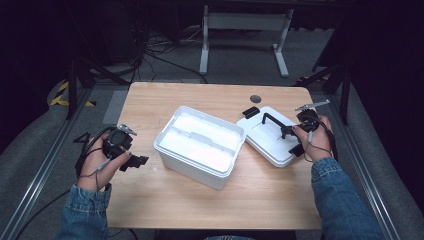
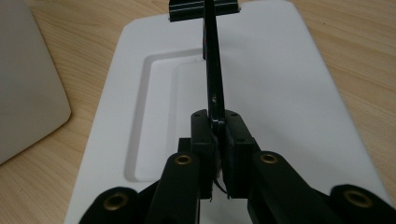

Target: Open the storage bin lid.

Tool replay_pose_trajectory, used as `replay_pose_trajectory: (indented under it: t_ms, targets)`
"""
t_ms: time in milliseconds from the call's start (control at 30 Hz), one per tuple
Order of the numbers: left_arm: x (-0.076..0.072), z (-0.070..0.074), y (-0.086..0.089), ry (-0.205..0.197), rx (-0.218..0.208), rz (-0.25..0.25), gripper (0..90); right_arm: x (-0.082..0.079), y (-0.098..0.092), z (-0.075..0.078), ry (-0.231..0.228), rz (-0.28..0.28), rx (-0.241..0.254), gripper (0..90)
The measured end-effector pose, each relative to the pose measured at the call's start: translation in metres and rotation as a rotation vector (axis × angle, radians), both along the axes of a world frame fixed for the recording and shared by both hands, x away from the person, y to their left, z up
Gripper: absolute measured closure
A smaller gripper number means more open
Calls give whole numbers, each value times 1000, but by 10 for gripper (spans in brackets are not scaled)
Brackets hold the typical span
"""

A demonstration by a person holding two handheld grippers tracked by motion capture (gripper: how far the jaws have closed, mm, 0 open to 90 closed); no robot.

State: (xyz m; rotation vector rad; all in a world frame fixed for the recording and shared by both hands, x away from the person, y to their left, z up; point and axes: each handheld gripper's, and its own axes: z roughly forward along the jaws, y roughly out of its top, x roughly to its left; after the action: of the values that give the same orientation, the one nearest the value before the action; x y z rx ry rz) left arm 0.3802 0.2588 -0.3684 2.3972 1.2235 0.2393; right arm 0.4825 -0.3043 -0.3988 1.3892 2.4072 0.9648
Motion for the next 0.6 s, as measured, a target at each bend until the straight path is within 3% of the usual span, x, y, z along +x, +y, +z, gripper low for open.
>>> replay_pose_trajectory:
  t_ms: [600]
  targets:
    - [0, 0, 0, -6, -4, -2, 200, 2, -7, -26, 81, -41, 23, 826]
